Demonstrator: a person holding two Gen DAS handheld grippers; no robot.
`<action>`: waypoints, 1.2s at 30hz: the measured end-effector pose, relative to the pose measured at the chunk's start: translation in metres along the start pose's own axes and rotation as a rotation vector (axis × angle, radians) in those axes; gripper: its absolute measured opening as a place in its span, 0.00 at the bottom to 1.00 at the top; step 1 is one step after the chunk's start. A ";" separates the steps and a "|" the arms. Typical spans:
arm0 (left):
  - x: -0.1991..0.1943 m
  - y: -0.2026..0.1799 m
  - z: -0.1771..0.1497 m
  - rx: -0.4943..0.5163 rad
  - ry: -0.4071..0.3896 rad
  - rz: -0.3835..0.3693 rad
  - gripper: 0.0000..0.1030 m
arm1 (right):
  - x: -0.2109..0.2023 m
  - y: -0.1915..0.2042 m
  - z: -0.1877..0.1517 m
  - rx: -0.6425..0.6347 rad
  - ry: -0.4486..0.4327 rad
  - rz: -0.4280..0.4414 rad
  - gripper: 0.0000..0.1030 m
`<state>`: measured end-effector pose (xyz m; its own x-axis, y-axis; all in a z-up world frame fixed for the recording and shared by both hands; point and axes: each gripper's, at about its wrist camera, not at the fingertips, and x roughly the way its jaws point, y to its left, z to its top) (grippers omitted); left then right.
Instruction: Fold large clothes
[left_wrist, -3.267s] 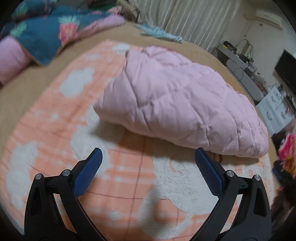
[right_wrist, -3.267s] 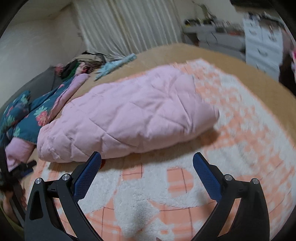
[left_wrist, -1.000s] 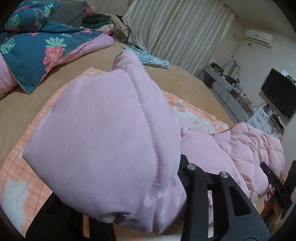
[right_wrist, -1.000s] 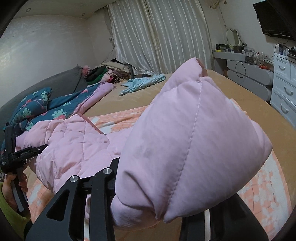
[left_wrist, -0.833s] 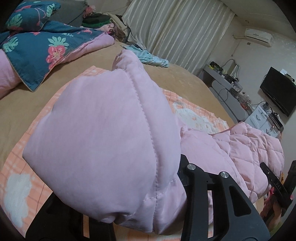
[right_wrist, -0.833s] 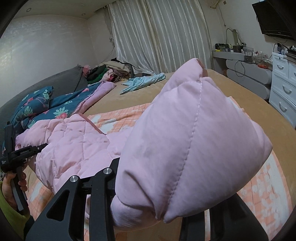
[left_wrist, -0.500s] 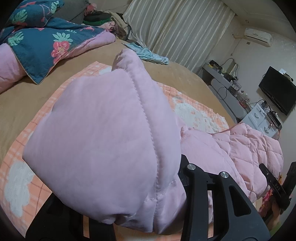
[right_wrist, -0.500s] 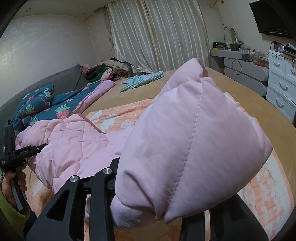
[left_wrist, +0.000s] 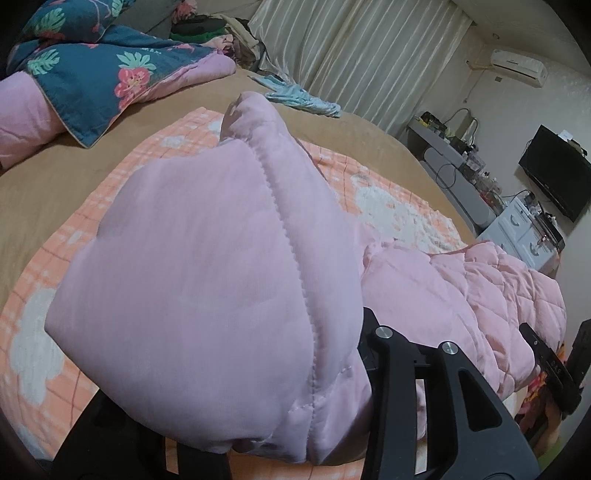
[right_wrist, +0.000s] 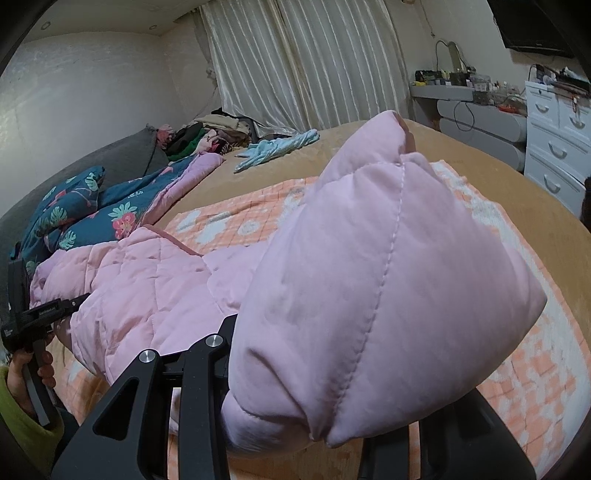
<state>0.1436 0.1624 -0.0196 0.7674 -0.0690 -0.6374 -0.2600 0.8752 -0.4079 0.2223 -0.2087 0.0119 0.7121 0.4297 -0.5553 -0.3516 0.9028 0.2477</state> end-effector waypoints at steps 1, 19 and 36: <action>0.000 0.000 -0.002 0.001 0.002 0.002 0.32 | 0.000 -0.002 -0.002 0.008 0.004 -0.001 0.33; 0.015 0.025 -0.044 0.005 0.043 0.043 0.45 | 0.024 -0.035 -0.053 0.183 0.114 -0.011 0.53; 0.008 0.034 -0.060 -0.026 0.078 0.067 0.76 | 0.010 -0.060 -0.079 0.301 0.190 -0.041 0.95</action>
<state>0.1059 0.1630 -0.0776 0.7004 -0.0487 -0.7121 -0.3250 0.8665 -0.3789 0.2028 -0.2603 -0.0716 0.5860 0.4074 -0.7004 -0.1100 0.8964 0.4293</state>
